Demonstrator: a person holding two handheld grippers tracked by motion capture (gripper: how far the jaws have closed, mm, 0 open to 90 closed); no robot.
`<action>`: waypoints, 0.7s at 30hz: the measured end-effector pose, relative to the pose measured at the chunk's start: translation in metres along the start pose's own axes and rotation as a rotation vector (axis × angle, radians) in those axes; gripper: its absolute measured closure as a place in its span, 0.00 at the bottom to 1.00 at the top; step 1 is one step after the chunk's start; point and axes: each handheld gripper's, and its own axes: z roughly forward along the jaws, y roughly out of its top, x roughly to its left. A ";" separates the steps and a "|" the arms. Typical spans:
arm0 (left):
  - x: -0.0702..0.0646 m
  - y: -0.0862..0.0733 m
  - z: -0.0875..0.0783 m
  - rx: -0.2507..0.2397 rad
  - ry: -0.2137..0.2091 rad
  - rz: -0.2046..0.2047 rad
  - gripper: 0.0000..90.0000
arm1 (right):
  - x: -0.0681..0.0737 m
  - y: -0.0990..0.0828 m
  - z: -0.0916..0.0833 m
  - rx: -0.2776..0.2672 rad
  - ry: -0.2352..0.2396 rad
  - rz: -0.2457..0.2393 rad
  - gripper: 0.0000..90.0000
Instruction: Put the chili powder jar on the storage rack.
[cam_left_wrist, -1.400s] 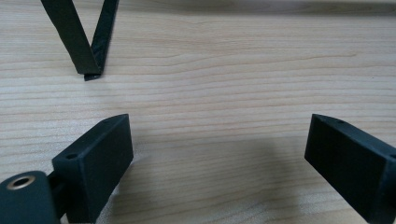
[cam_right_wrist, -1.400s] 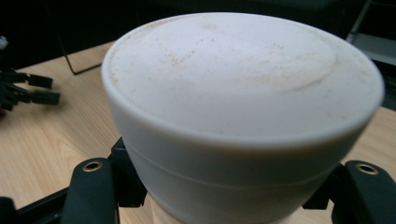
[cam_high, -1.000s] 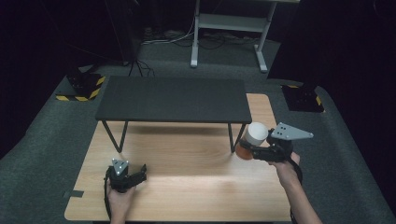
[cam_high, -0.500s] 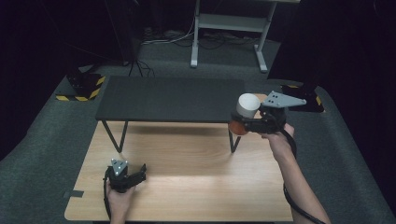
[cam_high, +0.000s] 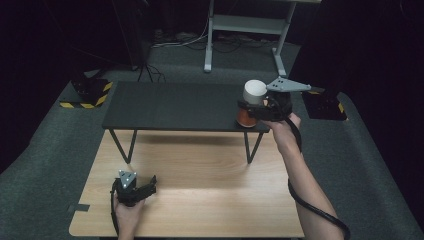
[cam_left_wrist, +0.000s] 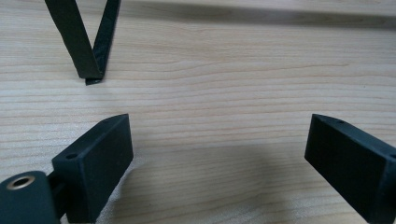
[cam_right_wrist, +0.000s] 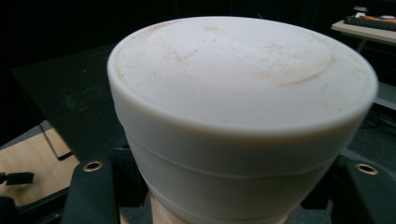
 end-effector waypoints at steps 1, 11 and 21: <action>0.000 0.000 0.000 0.000 0.000 0.000 0.09 | 0.000 0.001 0.002 0.002 -0.005 0.003 0.38; 0.000 0.000 0.000 0.000 -0.002 0.002 0.09 | -0.005 -0.003 0.020 0.018 -0.003 0.039 0.38; -0.001 0.000 0.000 0.003 0.001 0.005 0.09 | -0.010 -0.007 0.018 0.009 0.015 0.038 0.38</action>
